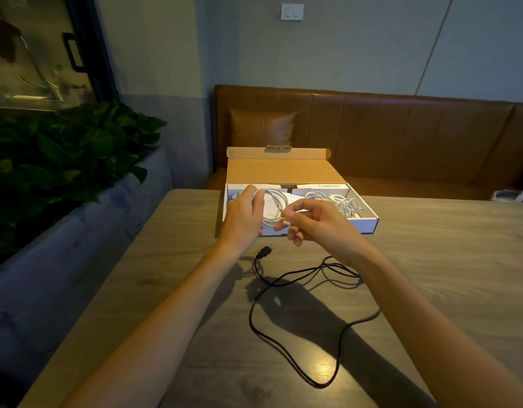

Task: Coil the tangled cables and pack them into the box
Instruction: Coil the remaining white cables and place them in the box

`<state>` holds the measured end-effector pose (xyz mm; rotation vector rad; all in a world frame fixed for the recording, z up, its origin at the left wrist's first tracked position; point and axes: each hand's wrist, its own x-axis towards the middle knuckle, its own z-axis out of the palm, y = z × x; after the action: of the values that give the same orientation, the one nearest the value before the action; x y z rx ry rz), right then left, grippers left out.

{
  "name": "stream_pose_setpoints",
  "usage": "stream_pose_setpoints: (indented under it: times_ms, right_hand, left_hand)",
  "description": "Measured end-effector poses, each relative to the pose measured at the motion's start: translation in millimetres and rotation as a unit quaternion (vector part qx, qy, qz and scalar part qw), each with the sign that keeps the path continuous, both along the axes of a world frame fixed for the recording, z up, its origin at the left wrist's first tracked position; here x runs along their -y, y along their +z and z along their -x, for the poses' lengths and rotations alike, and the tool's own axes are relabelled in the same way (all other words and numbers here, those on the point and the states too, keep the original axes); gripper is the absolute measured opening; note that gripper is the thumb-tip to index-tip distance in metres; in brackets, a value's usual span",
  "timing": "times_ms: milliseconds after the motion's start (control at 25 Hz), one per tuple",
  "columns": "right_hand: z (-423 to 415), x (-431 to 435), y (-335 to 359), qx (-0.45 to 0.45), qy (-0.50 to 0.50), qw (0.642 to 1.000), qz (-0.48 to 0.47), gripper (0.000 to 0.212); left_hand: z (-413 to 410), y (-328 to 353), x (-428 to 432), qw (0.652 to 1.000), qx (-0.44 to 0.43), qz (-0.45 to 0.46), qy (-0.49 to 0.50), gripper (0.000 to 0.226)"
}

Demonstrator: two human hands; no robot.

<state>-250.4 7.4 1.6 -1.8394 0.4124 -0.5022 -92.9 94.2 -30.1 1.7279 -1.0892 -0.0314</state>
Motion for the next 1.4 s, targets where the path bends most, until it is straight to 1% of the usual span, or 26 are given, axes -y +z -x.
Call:
stream_pose_setpoints:
  times_ms: [120, 200, 240, 320, 360, 400, 440, 480, 520, 560, 600, 640, 680, 720, 760, 800, 840, 880, 920, 960, 1040, 1120, 1200, 1320, 1400]
  right_hand:
    - [-8.3, -1.2, -4.6, 0.027, -0.011, 0.998, 0.060, 0.020]
    - [-14.4, -2.0, -6.7, 0.047, -0.068, 0.990, 0.110, 0.017]
    - [-17.4, -1.6, -7.6, 0.048, -0.109, 0.982, 0.143, 0.017]
    - [-22.3, 0.8, -9.8, 0.024, -0.187, 0.955, 0.231, 0.020]
    - [-24.4, 2.0, -10.5, 0.008, -0.208, 0.940, 0.268, 0.020]
    - [-26.3, 2.2, -10.6, 0.000, -0.216, 0.935, 0.282, 0.017]
    - [-28.3, 2.9, -10.8, 0.005, -0.214, 0.940, 0.266, 0.014]
    - [-30.2, 3.4, -10.5, 0.019, -0.203, 0.956, 0.212, 0.016]
    - [-32.1, 3.7, -10.0, 0.040, -0.185, 0.975, 0.119, 0.024]
    - [-33.4, 3.6, -9.1, 0.064, -0.157, 0.986, 0.000, 0.034]
    - [-34.2, 4.6, -9.2, 0.081, -0.121, 0.982, -0.118, 0.041]
    - [-34.9, 4.7, -9.3, 0.085, -0.086, 0.972, -0.203, 0.042]
    - [-36.0, 5.3, -10.5, 0.074, -0.060, 0.967, -0.235, 0.037]
    - [-37.1, 4.5, -11.5, 0.057, -0.045, 0.971, -0.226, 0.029]
    - [-38.1, 3.1, -13.1, 0.043, -0.040, 0.979, -0.196, 0.022]
    - [-38.8, 1.8, -15.3, 0.038, -0.040, 0.986, -0.160, 0.021]
    - [-38.3, 0.7, -17.1, 0.037, -0.041, 0.990, -0.127, 0.027]
    - [-36.4, -0.1, -18.2, 0.035, -0.038, 0.994, -0.096, 0.032]
    - [-34.5, 0.3, -19.3, 0.028, -0.028, 0.997, -0.060, 0.032]
    - [-31.8, 0.4, -20.1, 0.020, -0.013, 0.999, -0.022, 0.029]
    - [-28.6, 0.0, -24.1, 0.005, 0.000, 1.000, 0.026, 0.023]
    - [-28.4, -3.1, -26.3, 0.000, -0.001, 1.000, 0.010, 0.022]
    - [-30.4, -10.4, -28.6, -0.010, 0.015, 0.999, -0.035, 0.023]
    - [-27.4, -14.9, -27.5, -0.012, 0.053, 0.994, -0.098, 0.023]
    - [-21.1, -12.7, -22.1, -0.013, 0.074, 0.993, -0.095, 0.023]
  left_hand:
    - [7.3, 4.1, 2.3, 0.998, -0.043, 0.029, -0.032, 0.028]
    - [8.9, 7.8, 1.1, 0.996, -0.065, 0.041, -0.045, 0.030]
    - [8.6, 9.0, 0.7, 0.995, -0.074, 0.043, -0.045, 0.031]
    - [8.9, 10.7, 0.2, 0.995, -0.078, 0.041, -0.041, 0.033]
    - [9.7, 11.1, 0.6, 0.996, -0.071, 0.040, -0.038, 0.034]
    - [10.7, 11.6, 0.5, 0.997, -0.062, 0.041, -0.035, 0.033]
    - [11.0, 12.0, 0.4, 0.997, -0.055, 0.047, -0.035, 0.033]
    - [10.8, 12.7, 0.2, 0.997, -0.050, 0.054, -0.039, 0.032]
    - [10.5, 13.4, 0.0, 0.996, -0.047, 0.058, -0.047, 0.031]
    - [10.4, 14.2, -0.6, 0.995, -0.047, 0.061, -0.058, 0.029]
    - [10.4, 14.9, -0.8, 0.994, -0.048, 0.064, -0.071, 0.027]
    - [10.5, 15.0, -1.0, 0.993, -0.049, 0.067, -0.082, 0.026]
    - [10.8, 14.5, -1.0, 0.993, -0.043, 0.071, -0.088, 0.025]
    - [10.7, 12.7, -0.5, 0.993, -0.035, 0.072, -0.088, 0.026]
    - [10.1, 10.4, 0.2, 0.994, -0.028, 0.073, -0.078, 0.026]
    - [7.9, 8.5, 1.7, 0.995, -0.025, 0.075, -0.056, 0.028]
    - [4.5, 7.2, 2.6, 0.996, -0.031, 0.077, -0.026, 0.031]
    - [0.9, 6.5, 3.1, 0.996, -0.046, 0.077, 0.002, 0.032]
    - [-2.6, 7.1, 2.8, 0.994, -0.069, 0.077, 0.020, 0.033]
    - [-6.5, 8.2, 2.0, 0.993, -0.086, 0.075, 0.029, 0.033]
    - [-9.8, 10.1, 1.1, 0.994, -0.076, 0.065, 0.036, 0.033]
    - [-6.7, 8.6, 3.5, 0.994, -0.071, 0.066, 0.045, 0.035]
    - [-3.8, 8.3, 8.4, 0.990, -0.091, 0.082, 0.069, 0.035]
    - [2.5, 10.7, 15.9, 0.982, -0.133, 0.116, 0.072, 0.034]
    - [4.2, 12.7, 17.1, 0.975, -0.182, 0.119, 0.048, 0.034]
